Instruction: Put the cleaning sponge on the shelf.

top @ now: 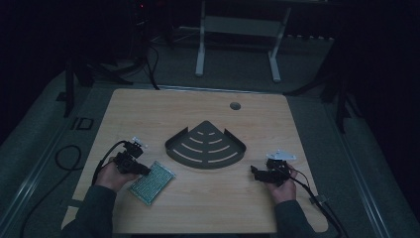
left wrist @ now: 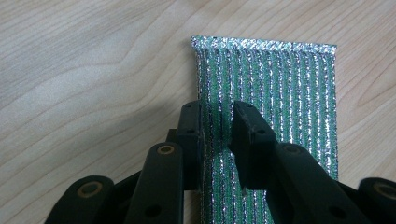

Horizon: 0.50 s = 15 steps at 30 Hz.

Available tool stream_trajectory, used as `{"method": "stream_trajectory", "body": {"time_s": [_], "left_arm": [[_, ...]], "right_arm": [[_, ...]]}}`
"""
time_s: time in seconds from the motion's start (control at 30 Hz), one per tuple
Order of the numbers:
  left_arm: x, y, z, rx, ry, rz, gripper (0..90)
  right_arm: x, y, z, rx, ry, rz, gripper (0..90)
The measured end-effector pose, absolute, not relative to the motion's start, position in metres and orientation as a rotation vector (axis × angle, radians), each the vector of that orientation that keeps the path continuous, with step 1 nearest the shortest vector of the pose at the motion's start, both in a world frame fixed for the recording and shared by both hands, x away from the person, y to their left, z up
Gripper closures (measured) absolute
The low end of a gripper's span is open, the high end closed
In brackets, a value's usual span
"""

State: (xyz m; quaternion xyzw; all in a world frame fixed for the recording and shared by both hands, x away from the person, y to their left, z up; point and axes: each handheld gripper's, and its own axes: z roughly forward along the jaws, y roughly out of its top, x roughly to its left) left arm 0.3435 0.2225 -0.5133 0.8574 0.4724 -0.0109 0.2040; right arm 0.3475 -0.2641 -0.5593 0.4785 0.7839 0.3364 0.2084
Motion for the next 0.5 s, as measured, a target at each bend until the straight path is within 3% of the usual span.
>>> {"method": "stream_trajectory", "body": {"time_s": [0.5], "left_arm": [[0.3477, 0.2251, -0.5141, 2.403, 1.328, -0.099, 71.5]], "right_arm": [[0.3474, -0.2641, -0.5593, 1.332, 2.181, 0.936, 17.9]]}}
